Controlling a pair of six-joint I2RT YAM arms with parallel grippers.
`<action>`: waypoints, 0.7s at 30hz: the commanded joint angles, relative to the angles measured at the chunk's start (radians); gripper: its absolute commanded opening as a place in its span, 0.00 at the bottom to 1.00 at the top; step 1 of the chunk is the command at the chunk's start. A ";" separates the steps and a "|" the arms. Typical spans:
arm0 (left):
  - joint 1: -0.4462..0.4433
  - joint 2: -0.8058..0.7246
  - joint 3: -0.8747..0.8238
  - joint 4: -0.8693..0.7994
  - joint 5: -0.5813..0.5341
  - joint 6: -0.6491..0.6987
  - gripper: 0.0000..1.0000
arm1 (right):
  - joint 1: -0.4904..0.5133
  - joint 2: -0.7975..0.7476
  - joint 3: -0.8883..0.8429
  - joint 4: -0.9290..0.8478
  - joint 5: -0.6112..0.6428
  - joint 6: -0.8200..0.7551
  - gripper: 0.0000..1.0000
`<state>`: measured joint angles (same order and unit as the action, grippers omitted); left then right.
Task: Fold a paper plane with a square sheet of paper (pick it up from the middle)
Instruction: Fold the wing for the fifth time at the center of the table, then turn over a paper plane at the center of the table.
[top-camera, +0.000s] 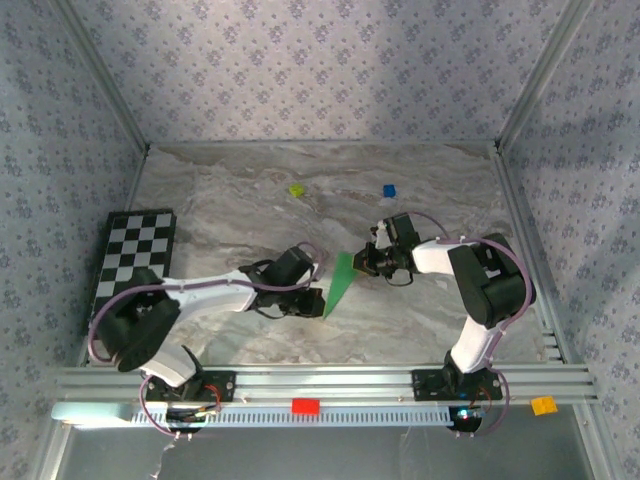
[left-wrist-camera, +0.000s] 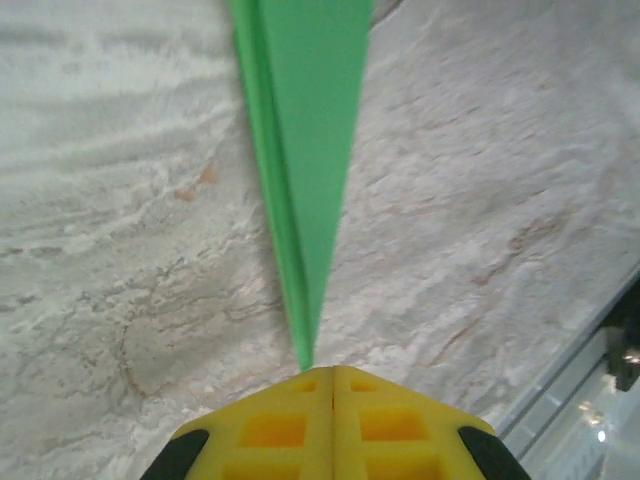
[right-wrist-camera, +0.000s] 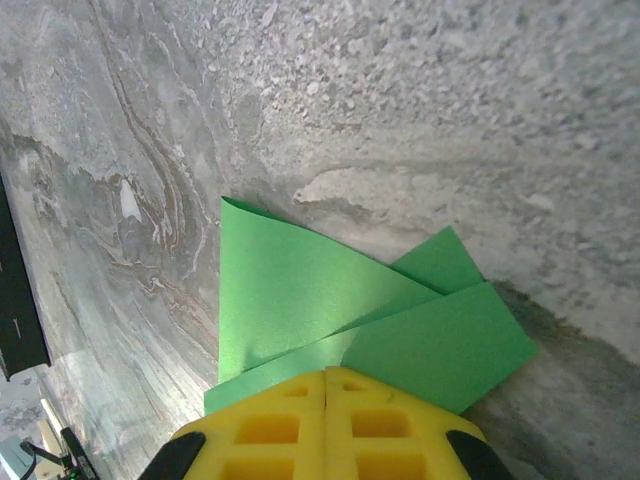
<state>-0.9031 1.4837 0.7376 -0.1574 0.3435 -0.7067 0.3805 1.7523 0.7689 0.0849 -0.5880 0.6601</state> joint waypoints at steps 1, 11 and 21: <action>0.033 -0.048 -0.009 -0.012 -0.040 0.004 0.06 | 0.025 0.000 0.048 -0.057 0.016 -0.024 0.06; 0.157 -0.018 -0.011 0.090 0.000 -0.047 0.11 | 0.032 -0.260 -0.004 -0.174 0.149 -0.024 0.20; 0.197 0.151 0.043 0.176 0.130 -0.099 0.21 | 0.035 -0.530 -0.261 -0.128 0.232 0.083 0.27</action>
<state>-0.7094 1.6001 0.7429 -0.0200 0.4118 -0.7860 0.4122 1.2518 0.5434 -0.0334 -0.3870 0.7006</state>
